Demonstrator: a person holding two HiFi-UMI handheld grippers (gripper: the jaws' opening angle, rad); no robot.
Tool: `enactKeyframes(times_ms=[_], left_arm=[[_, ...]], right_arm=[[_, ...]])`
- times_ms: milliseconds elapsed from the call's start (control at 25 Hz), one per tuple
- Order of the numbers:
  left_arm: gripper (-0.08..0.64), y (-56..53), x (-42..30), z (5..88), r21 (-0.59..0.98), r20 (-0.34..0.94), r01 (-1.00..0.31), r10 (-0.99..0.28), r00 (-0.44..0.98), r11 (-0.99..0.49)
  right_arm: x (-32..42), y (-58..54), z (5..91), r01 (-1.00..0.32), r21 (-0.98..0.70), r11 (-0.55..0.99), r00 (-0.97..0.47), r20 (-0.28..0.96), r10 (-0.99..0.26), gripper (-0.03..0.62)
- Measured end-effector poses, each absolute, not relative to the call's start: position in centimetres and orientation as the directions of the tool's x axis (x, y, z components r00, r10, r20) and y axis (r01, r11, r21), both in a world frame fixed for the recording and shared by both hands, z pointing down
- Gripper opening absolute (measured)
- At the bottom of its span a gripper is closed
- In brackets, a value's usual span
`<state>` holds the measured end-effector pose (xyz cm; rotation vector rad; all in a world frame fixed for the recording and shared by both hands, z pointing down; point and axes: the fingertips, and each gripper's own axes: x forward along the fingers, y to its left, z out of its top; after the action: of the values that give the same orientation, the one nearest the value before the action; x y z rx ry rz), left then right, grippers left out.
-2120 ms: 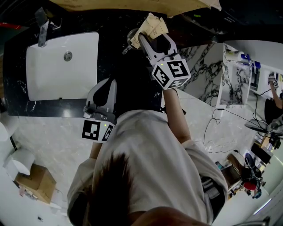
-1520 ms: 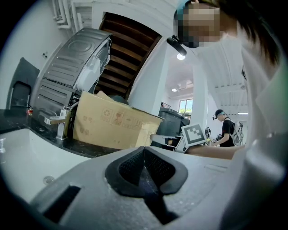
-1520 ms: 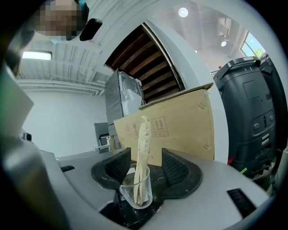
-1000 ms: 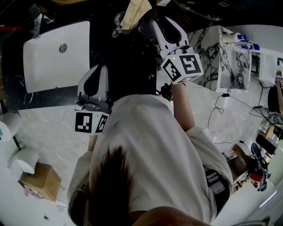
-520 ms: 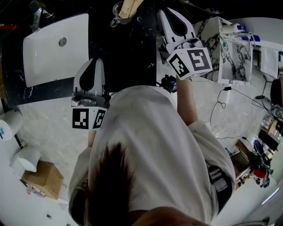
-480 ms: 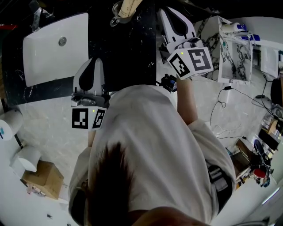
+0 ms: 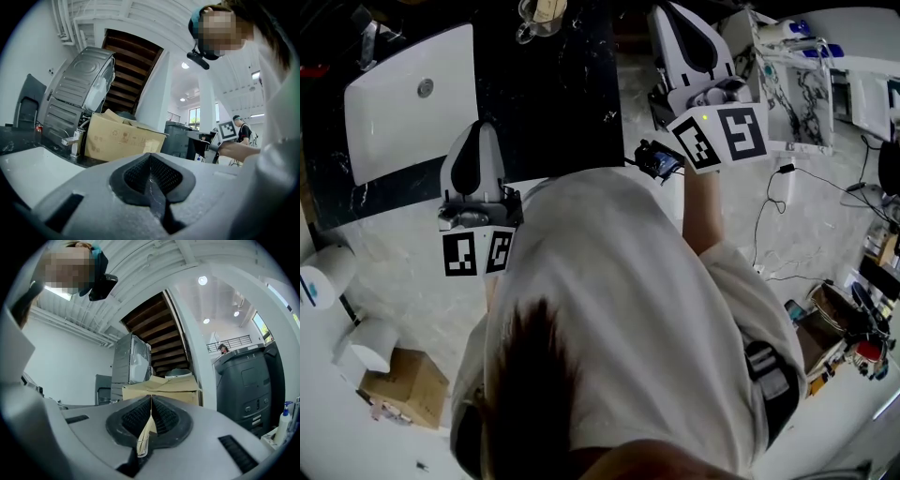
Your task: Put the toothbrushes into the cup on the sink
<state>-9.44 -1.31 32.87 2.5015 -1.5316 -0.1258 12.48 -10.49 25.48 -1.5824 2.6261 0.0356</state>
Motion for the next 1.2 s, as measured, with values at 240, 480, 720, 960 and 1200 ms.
enactKeyframes(times_ms=[240, 480, 720, 960, 1200], left_arm=[[0.015, -0.1, -9.7, 32.2, 0.205, 0.02, -0.871, -0.887, 0.461, -0.448], [0.015, 1.1, -9.5, 31.5, 0.182, 0.008, -0.871, -0.885, 0.466, -0.457], [0.015, 2.1, -9.3, 30.8, 0.216, -0.009, -0.862, -0.884, 0.467, -0.458], [0.015, 2.9, -8.3, 30.3, 0.214, -0.015, -0.871, -0.894, 0.449, -0.441], [0.015, 3.7, -6.8, 30.1, 0.197, -0.021, -0.885, -0.904, 0.427, -0.423]], right_arm=[[14.1, -7.3, 24.2, -0.902, -0.001, 0.433, -0.431, -0.092, -0.898, 0.015], [16.3, -4.1, 23.9, -0.921, -0.008, 0.388, -0.386, -0.099, -0.917, 0.015], [18.3, -1.2, 23.8, -0.933, -0.028, 0.359, -0.354, -0.114, -0.928, 0.015], [20.2, 0.7, 24.1, -0.935, -0.04, 0.353, -0.347, -0.114, -0.931, 0.015], [21.7, 2.1, 26.0, -0.929, -0.064, 0.365, -0.358, -0.091, -0.929, 0.015]])
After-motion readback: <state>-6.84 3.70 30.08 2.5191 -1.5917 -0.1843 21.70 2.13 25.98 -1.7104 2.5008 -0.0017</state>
